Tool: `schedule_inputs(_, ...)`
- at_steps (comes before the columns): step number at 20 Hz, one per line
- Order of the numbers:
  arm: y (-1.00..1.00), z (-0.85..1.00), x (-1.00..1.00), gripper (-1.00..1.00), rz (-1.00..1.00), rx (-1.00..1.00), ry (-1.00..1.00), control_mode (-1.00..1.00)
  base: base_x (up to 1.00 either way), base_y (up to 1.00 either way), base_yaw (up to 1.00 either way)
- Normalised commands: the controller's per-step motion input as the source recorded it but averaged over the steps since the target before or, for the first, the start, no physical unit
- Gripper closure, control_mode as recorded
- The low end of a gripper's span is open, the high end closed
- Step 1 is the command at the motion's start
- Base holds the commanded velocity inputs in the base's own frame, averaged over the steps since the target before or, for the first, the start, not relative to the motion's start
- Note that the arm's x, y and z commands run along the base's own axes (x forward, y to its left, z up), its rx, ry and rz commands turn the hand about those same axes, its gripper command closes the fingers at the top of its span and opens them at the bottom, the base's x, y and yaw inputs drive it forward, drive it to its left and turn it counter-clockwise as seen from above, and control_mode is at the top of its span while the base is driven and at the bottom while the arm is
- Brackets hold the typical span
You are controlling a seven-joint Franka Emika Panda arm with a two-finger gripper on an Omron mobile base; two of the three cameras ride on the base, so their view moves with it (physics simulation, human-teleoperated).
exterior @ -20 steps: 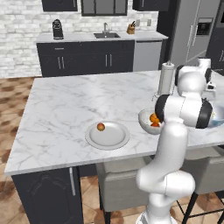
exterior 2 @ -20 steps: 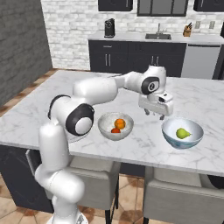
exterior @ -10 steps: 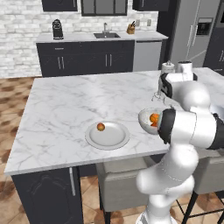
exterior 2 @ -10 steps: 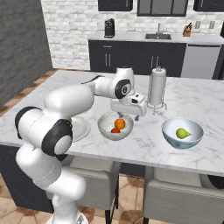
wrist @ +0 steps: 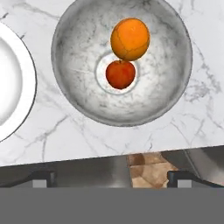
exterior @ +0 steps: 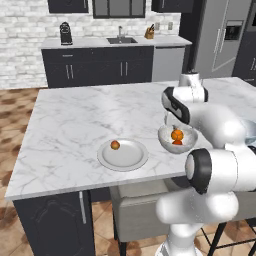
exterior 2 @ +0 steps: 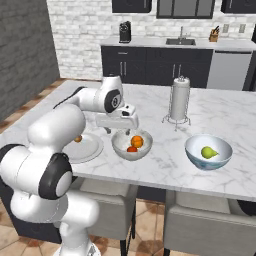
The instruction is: Take the fruits from the plate on the dining counter and place two fruits in each bowl.
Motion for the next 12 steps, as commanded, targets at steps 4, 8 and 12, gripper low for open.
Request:
schedule_inputs(4, 0.98, 0.01, -0.18, -1.0, 0.22, 0.17, 0.0, -1.0, 0.0, 0.0, 0.0)
schedule_inputs(8, 0.94, 0.0, -0.19, -1.0, 0.19, 0.18, 0.0, -1.0, 0.0, 0.0, 0.0)
schedule_inputs(12, 0.98, -0.01, -0.03, -1.0, 0.08, 0.0, 0.0, -1.0, 0.0, 0.0, 0.0)
